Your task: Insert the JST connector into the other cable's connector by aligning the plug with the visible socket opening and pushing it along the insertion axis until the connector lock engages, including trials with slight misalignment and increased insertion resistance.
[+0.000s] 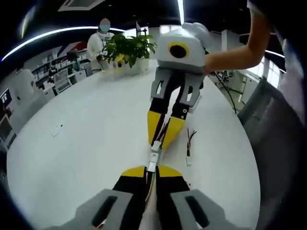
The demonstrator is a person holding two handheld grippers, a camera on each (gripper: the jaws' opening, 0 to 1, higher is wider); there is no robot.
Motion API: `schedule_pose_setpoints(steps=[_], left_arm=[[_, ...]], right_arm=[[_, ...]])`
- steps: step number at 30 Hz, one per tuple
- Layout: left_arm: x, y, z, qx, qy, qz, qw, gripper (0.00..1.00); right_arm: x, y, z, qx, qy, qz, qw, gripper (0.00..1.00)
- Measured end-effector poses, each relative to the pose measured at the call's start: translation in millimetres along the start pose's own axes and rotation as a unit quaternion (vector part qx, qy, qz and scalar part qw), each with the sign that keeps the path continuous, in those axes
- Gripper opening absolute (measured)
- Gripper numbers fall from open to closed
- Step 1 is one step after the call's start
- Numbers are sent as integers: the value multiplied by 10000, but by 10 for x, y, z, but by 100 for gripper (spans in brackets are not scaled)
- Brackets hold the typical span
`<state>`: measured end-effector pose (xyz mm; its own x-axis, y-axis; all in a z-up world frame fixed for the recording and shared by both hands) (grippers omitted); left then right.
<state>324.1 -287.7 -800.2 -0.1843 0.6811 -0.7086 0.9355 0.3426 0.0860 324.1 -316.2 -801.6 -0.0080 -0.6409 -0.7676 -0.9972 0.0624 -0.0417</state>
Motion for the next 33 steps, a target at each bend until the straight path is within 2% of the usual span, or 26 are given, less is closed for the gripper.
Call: schedule_pose_setpoints(steps=[3, 21, 33], left_arm=[[-36, 0, -14, 11, -70, -22, 10000, 0], [-31, -26, 7, 96, 79, 183, 9998, 0], [-52, -63, -12, 151, 64, 276, 9995, 0]], right_arm=[[-9, -1, -2, -3, -14, 3, 10000, 3], [1, 29, 9, -79, 53, -107, 9999, 3], [26, 81, 24, -154, 155, -204, 9996, 3]])
Point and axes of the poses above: the point that each gripper's makers call its tool centre point, and the gripper's own axes: z roughly forward along the fingers, y roughly to its left, x roughly out of its underside, the point moved 1 cm from there along -z, roughly backward along the fingers, and after that the axes turned 6 degrees about y, right-handed, at the moved point
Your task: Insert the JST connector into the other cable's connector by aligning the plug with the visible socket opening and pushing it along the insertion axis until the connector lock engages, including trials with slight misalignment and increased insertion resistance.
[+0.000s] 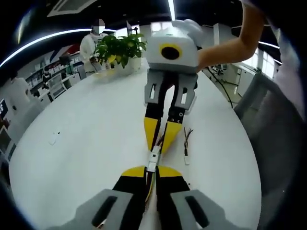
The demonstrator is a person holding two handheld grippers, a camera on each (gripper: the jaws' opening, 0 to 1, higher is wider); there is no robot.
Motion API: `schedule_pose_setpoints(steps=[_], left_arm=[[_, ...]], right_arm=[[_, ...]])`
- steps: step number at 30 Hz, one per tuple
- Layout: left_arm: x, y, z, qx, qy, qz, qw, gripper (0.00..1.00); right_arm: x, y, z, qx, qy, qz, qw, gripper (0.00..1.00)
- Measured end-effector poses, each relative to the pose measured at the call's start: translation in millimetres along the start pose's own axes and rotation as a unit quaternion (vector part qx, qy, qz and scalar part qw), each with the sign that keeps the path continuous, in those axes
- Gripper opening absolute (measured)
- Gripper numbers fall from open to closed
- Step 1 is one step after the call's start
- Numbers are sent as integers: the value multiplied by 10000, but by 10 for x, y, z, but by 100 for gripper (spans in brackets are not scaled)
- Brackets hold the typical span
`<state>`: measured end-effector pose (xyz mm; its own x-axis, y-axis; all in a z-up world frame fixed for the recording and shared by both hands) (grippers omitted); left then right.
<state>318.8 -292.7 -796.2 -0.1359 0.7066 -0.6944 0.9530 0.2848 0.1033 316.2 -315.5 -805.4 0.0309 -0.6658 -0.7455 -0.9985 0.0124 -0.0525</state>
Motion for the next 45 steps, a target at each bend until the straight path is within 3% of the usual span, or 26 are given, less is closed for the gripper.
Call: schedule_pose_setpoints(steps=[15, 25, 36, 45], left_arm=[[-7, -25, 2, 94, 38, 273, 9996, 0], [-8, -54, 39, 218, 33, 211, 9995, 0], [-38, -49, 25, 244, -119, 119, 9996, 0], [-42, -128, 85, 360, -41, 297, 9989, 0]], right_arm=[[31, 37, 24, -136, 210, -178, 9995, 3], [95, 71, 53, -191, 462, -348, 9981, 2], [73, 42, -15, -155, 330, -262, 9990, 2], [98, 104, 20, -224, 482, -402, 9978, 2]])
Point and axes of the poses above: the point that each gripper's makers call its tool centre point, and the gripper's own axes: z roughly forward along the fingers, y roughly to its left, x roughly out of its underside, the point moved 1 cm from there along -z, roughly backward along the fingers, and after that the axes turned 6 degrees about y, right-handed, at the moved point
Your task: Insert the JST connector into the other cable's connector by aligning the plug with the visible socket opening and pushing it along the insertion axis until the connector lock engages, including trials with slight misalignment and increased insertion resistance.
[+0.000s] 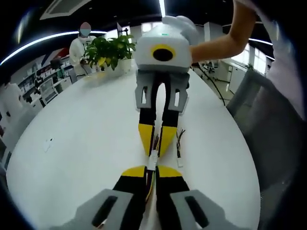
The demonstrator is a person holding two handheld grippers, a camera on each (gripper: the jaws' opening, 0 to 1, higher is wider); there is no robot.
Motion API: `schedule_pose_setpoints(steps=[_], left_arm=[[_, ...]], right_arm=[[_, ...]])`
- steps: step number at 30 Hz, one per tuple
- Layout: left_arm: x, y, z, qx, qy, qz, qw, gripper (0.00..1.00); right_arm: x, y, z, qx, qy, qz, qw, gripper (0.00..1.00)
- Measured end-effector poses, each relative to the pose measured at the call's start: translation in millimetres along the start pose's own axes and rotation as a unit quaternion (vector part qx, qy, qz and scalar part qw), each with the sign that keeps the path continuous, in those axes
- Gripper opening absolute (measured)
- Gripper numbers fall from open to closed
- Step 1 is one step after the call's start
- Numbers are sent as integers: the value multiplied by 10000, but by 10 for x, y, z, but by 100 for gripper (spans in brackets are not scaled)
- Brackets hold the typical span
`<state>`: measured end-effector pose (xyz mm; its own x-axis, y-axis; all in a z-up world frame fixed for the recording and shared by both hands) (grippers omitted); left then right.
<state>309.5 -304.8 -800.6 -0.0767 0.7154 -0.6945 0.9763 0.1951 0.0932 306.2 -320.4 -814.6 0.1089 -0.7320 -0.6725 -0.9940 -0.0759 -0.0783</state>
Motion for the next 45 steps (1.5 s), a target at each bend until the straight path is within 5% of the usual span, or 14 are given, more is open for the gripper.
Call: schedule_pose_setpoints(steps=[45], left_arm=[[3, 167, -47, -234, -92, 180, 9995, 0]], right_arm=[[-109, -168, -48, 191, -314, -55, 9993, 2]])
Point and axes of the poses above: the point that each gripper's makers call its tool centre point, and the gripper's own axes: z roughly forward along the fingers, y roughly to its left, x roughly out of its underside, the point moved 1 cm from there along -z, roughly backward along the fingers, and after that the axes turned 6 degrees about y, right-handed, at the moved point
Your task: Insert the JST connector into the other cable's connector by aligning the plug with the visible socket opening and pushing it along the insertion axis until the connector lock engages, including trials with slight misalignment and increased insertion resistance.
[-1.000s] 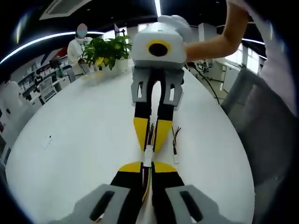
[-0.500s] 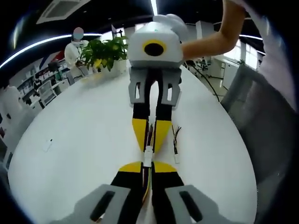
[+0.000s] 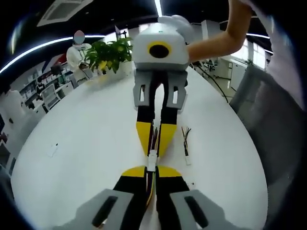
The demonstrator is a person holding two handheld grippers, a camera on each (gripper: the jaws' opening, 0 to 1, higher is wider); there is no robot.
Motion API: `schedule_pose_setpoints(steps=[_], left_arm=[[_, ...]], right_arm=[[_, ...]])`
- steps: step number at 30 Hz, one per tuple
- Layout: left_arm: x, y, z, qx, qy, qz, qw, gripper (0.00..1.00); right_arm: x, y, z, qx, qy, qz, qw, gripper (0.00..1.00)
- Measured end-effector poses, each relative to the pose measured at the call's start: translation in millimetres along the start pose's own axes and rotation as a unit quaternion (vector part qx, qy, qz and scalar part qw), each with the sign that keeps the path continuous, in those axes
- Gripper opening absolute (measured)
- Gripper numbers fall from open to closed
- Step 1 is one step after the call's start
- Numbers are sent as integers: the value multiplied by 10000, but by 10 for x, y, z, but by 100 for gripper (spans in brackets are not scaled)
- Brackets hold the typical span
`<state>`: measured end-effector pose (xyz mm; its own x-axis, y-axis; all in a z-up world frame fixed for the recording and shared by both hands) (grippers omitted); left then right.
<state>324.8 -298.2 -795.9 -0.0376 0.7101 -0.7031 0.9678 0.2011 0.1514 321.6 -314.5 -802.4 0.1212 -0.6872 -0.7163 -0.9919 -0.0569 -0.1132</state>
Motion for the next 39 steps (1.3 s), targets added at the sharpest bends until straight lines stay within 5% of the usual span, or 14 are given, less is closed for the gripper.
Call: schedule_pose_setpoints(steps=[39], left_arm=[[298, 48, 280, 43, 154, -174, 9997, 0]], right_arm=[[259, -63, 317, -172, 271, 159, 9994, 3]])
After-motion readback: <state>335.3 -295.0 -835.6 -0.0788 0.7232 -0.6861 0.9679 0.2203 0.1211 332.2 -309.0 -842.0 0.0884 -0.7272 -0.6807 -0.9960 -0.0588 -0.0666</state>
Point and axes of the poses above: the point that each gripper's makers call its tool centre point, and the gripper's own axes: z roughly forward along the fingers, y roughly to its left, x roughly out of its underside, the point moved 1 cm from there along -z, roughly backward along the fingers, and after that the axes turned 6 degrees about y, right-handed, at the moved point
